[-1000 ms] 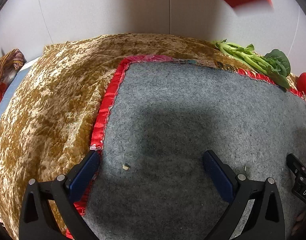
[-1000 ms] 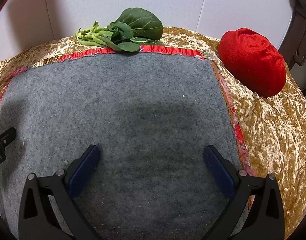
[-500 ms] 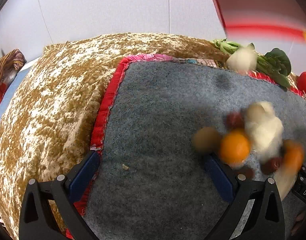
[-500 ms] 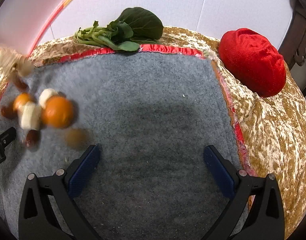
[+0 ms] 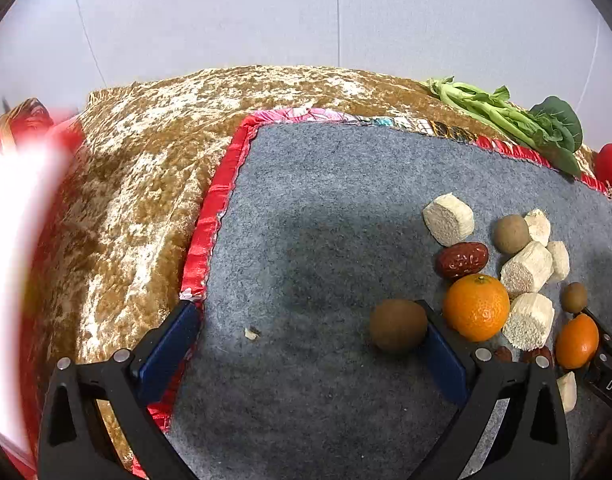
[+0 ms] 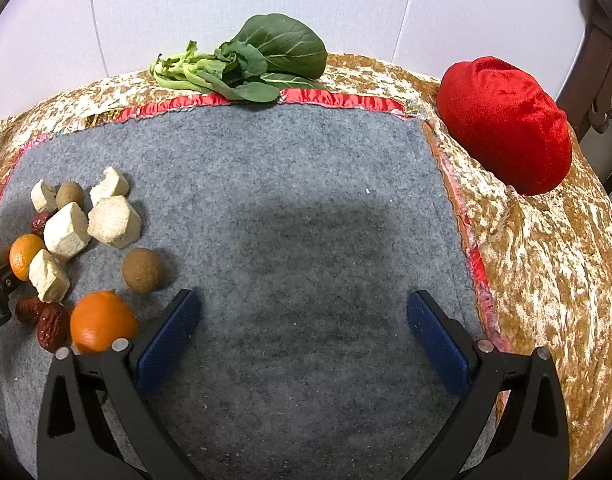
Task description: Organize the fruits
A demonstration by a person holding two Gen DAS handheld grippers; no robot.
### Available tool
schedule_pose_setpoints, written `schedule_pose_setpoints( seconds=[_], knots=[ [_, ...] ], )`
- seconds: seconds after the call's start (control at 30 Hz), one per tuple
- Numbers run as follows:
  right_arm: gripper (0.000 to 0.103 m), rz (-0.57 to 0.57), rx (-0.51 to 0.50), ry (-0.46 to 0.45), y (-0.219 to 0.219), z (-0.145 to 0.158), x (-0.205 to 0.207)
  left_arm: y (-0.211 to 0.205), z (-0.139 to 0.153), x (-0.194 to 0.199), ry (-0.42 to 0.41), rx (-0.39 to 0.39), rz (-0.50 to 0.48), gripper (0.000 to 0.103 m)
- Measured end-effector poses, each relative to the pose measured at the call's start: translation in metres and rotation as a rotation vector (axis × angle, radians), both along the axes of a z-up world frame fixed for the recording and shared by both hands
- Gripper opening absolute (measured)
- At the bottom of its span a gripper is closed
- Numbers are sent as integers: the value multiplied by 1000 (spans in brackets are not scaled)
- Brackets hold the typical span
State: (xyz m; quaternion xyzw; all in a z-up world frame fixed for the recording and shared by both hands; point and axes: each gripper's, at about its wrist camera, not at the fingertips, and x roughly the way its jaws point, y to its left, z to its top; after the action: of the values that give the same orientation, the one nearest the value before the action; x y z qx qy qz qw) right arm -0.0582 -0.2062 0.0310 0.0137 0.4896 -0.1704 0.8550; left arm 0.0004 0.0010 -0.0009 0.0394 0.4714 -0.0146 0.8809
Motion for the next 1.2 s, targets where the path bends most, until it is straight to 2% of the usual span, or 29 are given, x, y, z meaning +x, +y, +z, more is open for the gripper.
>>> schedule_pose_setpoints(
  seconds=[0.17, 0.23, 0.4, 0.53, 0.63, 0.77, 0.83, 0.9, 1.0, 1.1, 1.13, 1.2],
  knots=[
    [103, 25, 46, 53, -7, 6, 0, 1, 1, -1, -3, -6, 0, 103],
    [102, 47, 89, 24, -10, 22, -10, 1, 1, -2, -5, -7, -1, 103],
    [103, 131, 150, -90, -15, 87, -33, 1, 1, -2, -7, -9, 0, 103],
    [103, 209, 265, -62, -11, 107, -26, 1, 1, -1, -7, -9, 0, 103],
    [103, 245, 297, -57, -2, 102, -20, 1, 1, -3, -19, -11, 1, 103],
    [102, 235, 413, 2, -4, 70, -7, 0, 0, -4, -19, -15, 0, 103],
    [89, 232, 468, 62, -3, 53, -2, -1, -1, 0, -3, -26, 2, 103],
    [82, 209, 505, 94, -4, 40, 3, -1, 4, 0, 0, -13, -6, 103],
    [76, 194, 537, 127, -2, 27, 7, -1, 17, -8, 17, 26, -88, 101],
    [69, 188, 562, 144, 1, 20, 9, -1, 39, -25, -40, 54, -204, 98],
    [66, 187, 571, 149, 3, 18, 10, -2, 44, -30, -67, 41, -239, 98],
    [60, 180, 578, 169, 7, 10, 14, -8, 50, -36, -113, 17, -299, 89]
  ],
)
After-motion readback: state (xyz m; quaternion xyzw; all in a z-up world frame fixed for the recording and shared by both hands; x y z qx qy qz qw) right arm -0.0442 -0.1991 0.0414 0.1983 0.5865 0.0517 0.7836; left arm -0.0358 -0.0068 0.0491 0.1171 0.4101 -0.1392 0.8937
